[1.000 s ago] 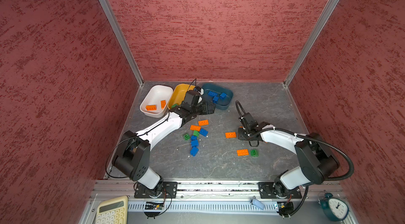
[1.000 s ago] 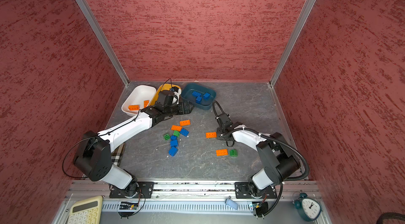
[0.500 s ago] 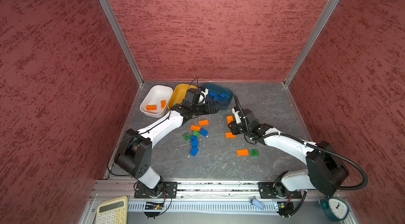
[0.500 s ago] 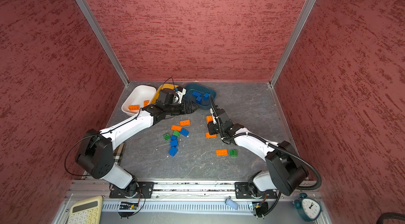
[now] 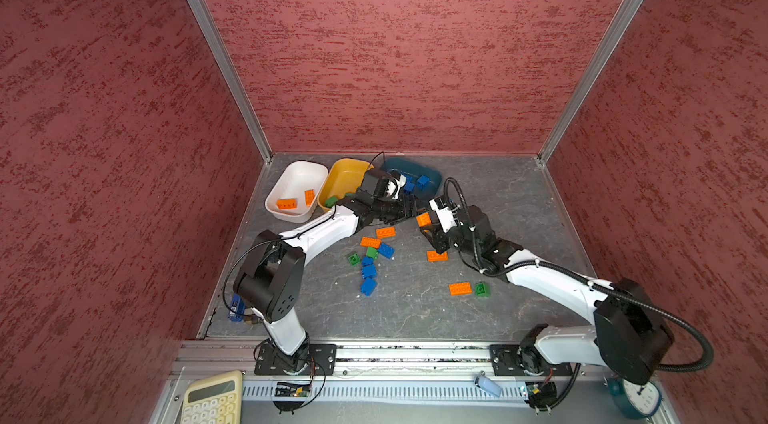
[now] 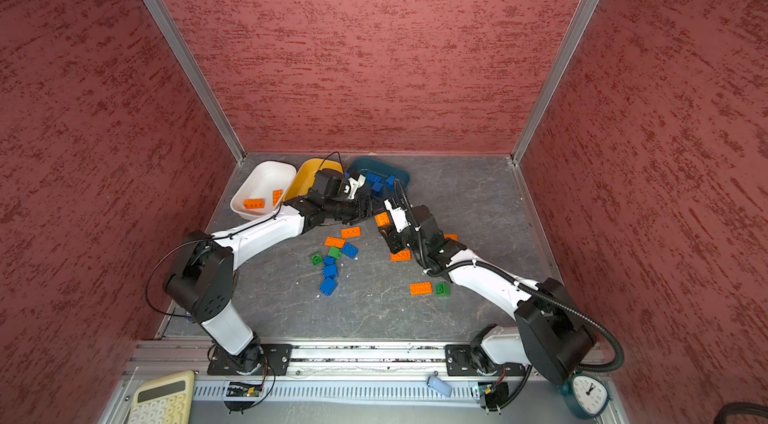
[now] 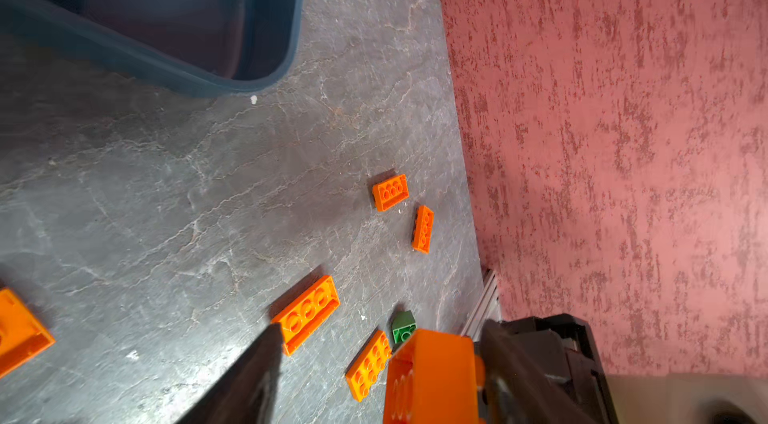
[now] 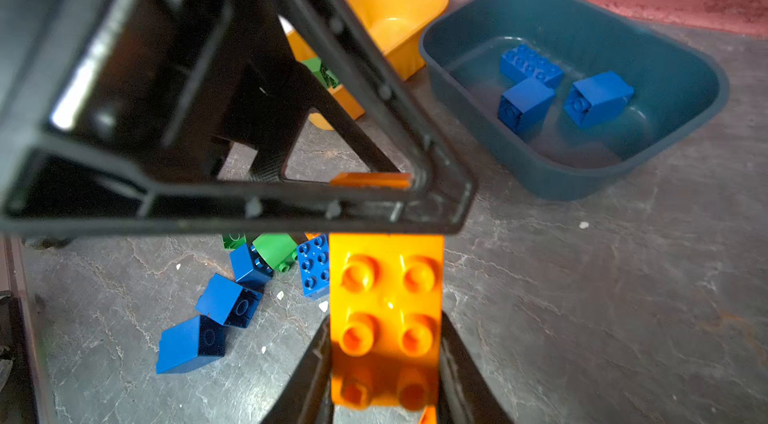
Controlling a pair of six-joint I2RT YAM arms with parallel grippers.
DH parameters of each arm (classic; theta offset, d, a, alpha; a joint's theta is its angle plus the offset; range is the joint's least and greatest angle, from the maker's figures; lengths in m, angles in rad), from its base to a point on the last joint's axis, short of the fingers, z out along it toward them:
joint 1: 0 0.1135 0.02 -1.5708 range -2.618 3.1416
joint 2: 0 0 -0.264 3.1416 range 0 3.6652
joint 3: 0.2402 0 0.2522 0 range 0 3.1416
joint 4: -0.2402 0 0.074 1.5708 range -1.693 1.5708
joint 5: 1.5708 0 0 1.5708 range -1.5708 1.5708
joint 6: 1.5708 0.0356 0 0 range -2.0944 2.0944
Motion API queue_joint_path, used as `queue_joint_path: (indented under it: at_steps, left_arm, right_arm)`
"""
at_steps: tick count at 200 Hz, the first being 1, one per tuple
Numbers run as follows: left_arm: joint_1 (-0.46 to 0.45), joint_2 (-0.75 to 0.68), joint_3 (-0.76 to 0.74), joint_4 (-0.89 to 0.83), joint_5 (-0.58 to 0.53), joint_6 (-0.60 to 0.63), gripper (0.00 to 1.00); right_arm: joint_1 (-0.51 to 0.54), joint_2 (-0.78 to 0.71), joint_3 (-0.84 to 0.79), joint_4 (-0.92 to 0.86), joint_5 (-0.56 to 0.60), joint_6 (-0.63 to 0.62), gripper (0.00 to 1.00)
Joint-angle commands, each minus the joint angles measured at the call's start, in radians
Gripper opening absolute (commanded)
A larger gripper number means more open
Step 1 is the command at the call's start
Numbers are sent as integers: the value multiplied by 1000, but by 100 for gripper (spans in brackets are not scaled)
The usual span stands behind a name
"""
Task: Sort the legos into containers by color
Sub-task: 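Lift the orange brick with the right gripper toward the left gripper and hand it over, then carry the orange brick over the white tub with the left gripper while right draws back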
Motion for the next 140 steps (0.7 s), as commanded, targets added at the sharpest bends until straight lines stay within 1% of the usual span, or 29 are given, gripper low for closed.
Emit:
queue_joint_path:
  at_steps: [1,24,65,74,81,84,92,110,115,128,139,140]
  left_arm:
    - [-10,14,37,2,41,18,60]
    - [-11,11,33,-2,57,27,46]
    - [-12,-10,25,-5,73,68,25]
    - [-11,-18,25,-12,64,79,15]
    - [-10,-25,26,-21,47,85,1]
    - [-10,-28,26,-25,35,86,0]
    - [-4,-40,22,-33,-3,88,0]
    - [17,-77,-12,-8,-73,80,0]
    - [29,-88,-23,3,-86,77,0]
    - [68,-121,-50,13,-131,75,0]
    - [108,-147,-62,-5,-184,81,0]
    - [114,-149,-63,-7,-189,81,0]
  right_arm:
    - [12,6,9,105,5,-53,24]
    - [14,21,16,128,16,-47,24]
    - [13,43,29,132,2,-38,24]
    - [14,46,29,129,-2,-36,25]
    - [14,46,30,128,-6,-32,26]
    - [14,47,29,126,-7,-32,27]
    - [14,47,31,119,-12,-26,31]
    - [13,53,35,98,-49,-27,50]
    - [14,53,35,93,-50,-24,53]
    - [14,50,28,87,-44,-6,70]
    - [14,44,17,93,-29,14,79]
    - [14,43,17,94,-27,15,81]
